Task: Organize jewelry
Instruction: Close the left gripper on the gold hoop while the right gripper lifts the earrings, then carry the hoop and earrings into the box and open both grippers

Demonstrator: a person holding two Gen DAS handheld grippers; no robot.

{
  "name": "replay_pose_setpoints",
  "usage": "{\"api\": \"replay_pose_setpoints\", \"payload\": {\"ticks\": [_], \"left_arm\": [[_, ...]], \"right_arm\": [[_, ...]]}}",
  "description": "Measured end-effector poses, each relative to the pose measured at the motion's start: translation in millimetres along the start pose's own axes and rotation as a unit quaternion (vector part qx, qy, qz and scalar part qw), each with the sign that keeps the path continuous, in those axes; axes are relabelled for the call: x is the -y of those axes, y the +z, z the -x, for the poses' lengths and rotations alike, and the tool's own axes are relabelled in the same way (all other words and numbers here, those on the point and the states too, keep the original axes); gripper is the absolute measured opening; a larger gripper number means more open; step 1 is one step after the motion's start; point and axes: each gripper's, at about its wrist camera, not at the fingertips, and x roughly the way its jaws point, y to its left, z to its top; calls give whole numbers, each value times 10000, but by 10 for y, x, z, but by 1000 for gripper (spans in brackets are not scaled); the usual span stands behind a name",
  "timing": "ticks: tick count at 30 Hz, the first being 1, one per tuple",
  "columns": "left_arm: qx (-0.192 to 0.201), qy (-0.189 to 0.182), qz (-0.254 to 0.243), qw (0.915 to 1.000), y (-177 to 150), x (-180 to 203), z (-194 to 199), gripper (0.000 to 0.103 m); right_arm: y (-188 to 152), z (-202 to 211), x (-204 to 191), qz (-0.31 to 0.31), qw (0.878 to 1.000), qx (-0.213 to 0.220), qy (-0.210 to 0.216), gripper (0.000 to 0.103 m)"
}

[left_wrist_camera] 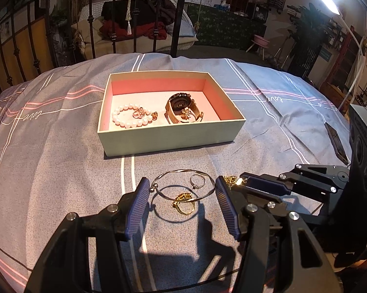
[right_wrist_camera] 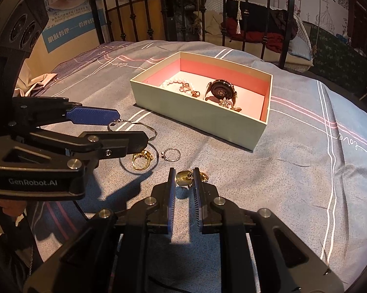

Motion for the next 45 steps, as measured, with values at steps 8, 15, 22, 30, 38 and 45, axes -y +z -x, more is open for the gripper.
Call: {"api": "replay_pose_setpoints", "payload": {"ticks": [8, 15, 22, 30, 38, 45], "left_arm": [[258, 114, 20, 9996, 294, -66, 60, 55], [352, 104, 75, 9993, 603, -115, -22, 54], [410, 75, 138, 9990, 906, -165, -146, 55], [261, 139, 278, 9992, 1045, -255, -399, 54], [33, 213, 385, 9990, 1090, -350, -648, 54], [-113, 263, 399, 9988, 1094, -396, -799, 54]], "right_arm": [[295, 40, 57, 95, 9996, 259, -100, 14], [553, -39, 189, -35, 9991, 388, -142, 14], [781, -182, 285, -123, 9988, 417, -228, 14], [926, -335, 358, -175, 9986, 400, -284, 14], [958, -528, 435, -261, 9990, 207, -303, 14], [939, -622, 490, -342, 9989, 53, -321, 14]]}}
